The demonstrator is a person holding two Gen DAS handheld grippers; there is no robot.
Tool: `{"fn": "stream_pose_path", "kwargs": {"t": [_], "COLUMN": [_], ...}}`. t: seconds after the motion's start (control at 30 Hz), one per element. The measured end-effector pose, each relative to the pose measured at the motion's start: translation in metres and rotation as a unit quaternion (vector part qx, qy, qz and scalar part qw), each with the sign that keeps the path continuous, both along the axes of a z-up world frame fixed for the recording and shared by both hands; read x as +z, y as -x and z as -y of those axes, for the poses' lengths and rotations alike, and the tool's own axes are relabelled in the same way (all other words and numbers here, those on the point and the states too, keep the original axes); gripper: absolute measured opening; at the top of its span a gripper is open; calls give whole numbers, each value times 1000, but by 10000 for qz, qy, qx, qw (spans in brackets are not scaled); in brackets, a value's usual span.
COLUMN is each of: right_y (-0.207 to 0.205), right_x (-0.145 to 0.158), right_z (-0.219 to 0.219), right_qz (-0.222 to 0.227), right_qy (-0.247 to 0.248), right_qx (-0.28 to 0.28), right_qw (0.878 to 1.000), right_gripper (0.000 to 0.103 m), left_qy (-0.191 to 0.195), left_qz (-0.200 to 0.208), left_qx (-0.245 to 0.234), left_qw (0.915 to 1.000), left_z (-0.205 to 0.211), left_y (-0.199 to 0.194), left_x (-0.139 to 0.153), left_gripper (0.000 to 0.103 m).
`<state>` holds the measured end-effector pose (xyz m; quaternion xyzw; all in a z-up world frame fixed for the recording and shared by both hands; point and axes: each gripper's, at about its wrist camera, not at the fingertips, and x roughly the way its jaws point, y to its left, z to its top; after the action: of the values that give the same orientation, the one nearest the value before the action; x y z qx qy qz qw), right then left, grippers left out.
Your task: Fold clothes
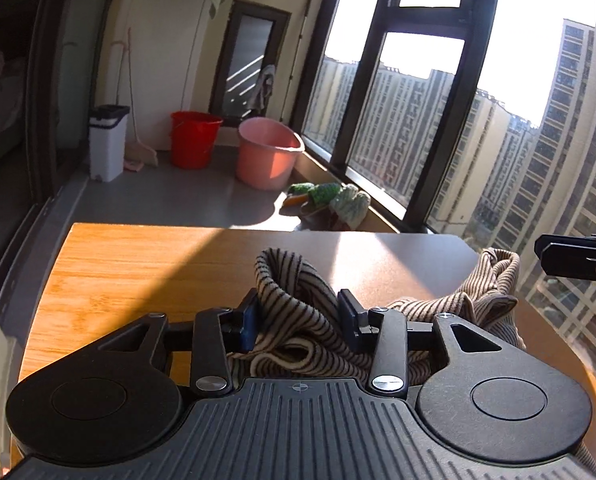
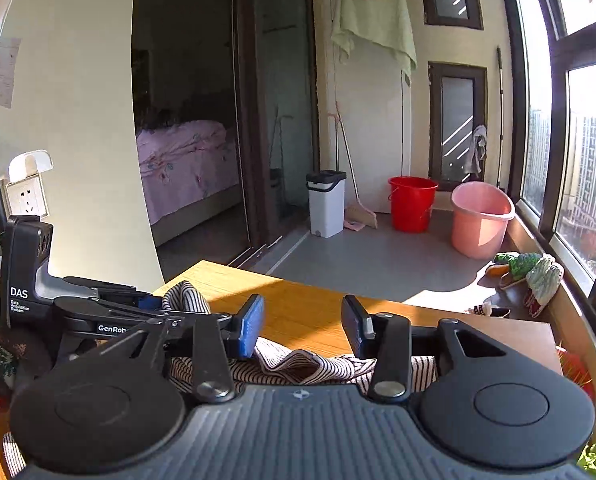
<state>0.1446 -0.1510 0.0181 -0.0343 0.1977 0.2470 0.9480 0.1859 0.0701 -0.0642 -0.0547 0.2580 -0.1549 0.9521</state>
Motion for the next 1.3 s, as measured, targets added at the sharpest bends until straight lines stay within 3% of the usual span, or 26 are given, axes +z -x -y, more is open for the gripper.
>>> {"fn": "stream_pose_path", "kwargs": {"t": [0.1,0.23,0.27,0.33,0.4,0.53,0.67,0.83,0.93,1.1,1.17,1.3], "right_y": [-36,-80,-90,-95,-86,-43,-10,17,24,28,29,22], "right_x": [-10,-36,-44,-63,-69,-61,-70,-95,-109,-108,-106,-89], "right_z": [7,34,43,72,82,87,91,92,85,76,75,88], "right_qz": [-144,-844,-1063,-1685,-1859,-1649,-1692,-1905,-1767,-1647,-1618,-1467], "right_qy": [160,-88,-232,-1126,-1531,-1494,-1280,-1165,-973,-891,-816,-891], "right_qx": [-413,-1136,-1305,-1380,-1188,-811,-757,-810,-825,-840,-832,-890], "right_qw": [9989,9899,9855,9695,9633,9716,9743,9714,9760,9787,9799,9811], "right_gripper": [43,43,44,44,35,31,31,31,28,28,28,28], "left_qy": [-202,-141,-122,-36,-32,-69,208,690,699,-102,-129,390], "left_qz": [85,-31,-79,-175,-215,-273,-292,-78,-76,-503,-822,-1214], "left_qx": [-118,-160,-149,-155,-159,-153,-84,7,-322,-241,-29,219], "left_qw": [9997,9998,9998,9997,9996,9995,9993,9976,9970,9984,9965,9916], "left_z": [8,2,0,-8,-9,-12,-32,-71,-70,-33,-23,-25], "left_y": [13,19,20,17,16,16,23,31,24,-18,-40,-62], "left_x": [0,-4,-6,-8,-8,-7,9,57,80,63,43,17], "left_gripper": [44,43,43,44,44,45,52,90,97,100,99,99]}}
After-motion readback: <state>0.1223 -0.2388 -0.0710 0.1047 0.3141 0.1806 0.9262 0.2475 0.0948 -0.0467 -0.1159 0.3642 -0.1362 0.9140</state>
